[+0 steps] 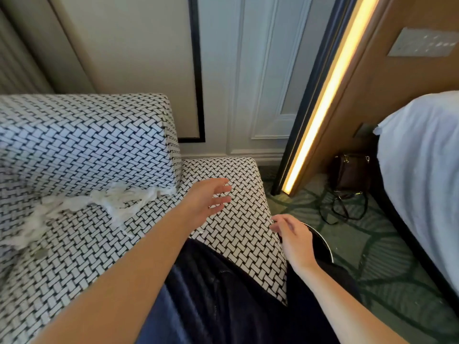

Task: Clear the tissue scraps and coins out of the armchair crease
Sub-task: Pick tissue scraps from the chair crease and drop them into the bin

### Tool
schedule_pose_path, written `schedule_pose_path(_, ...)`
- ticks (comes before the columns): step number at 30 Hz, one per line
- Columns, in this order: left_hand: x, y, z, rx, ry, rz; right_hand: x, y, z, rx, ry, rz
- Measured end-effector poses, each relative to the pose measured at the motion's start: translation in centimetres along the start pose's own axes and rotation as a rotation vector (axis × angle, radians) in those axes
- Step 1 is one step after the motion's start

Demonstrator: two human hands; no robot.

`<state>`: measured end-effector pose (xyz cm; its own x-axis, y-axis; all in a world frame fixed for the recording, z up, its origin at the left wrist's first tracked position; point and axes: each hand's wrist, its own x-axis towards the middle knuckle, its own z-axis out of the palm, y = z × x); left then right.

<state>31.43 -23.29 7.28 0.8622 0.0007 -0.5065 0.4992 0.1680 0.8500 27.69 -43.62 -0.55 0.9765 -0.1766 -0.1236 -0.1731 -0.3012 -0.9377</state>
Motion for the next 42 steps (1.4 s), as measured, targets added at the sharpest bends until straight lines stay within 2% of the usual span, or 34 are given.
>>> schedule_pose_path(6,-1.8,0.9,-9.7,-0.068,0.177,0.062,-1.0,-5.5,8.2,-0.04,-0.172,-0.124)
schedule_pose_path(15,-3.3,-2.8,-21.2,0.024,0.429,0.0,-1.8,-10.5,20.0,-0.159,-0.459,-0.224)
schedule_pose_path(20,-3.7,-4.9,-24.4,0.009,0.502,-0.08,-1.9,-10.8,26.4,-0.445,-0.607,-0.268)
schedule_pose_path(24,-3.7,-6.1,-25.4,-0.003,0.54,-0.117,-2.1,-8.9,29.7,-0.616,-0.638,-0.282)
schedule_pose_path(27,-3.5,-6.9,-25.6,-0.026,0.553,-0.134,-1.5,-7.6,30.4,-0.947,-0.68,-0.312)
schedule_pose_path(29,-3.3,-7.3,-25.5,-0.032,0.55,-0.129,-1.2,-7.6,30.1,-1.02,-0.753,-0.247)
schedule_pose_path(32,-3.1,-7.4,-25.2,-0.055,0.549,-0.115,-1.0,-7.4,29.9,-1.074,-0.826,-0.258)
schedule_pose_path(34,-3.0,-7.2,-25.0,-0.048,0.537,-0.102,-0.9,-7.5,29.6,-1.067,-0.832,-0.306)
schedule_pose_path(37,-2.8,-6.9,-24.8,-0.035,0.545,-0.086,-1.0,-7.5,29.2,-0.967,-0.752,-0.36)
schedule_pose_path(42,-3.0,-6.5,-23.9,0.073,0.537,-0.035,-1.2,-7.9,28.5,-0.896,-0.664,-0.269)
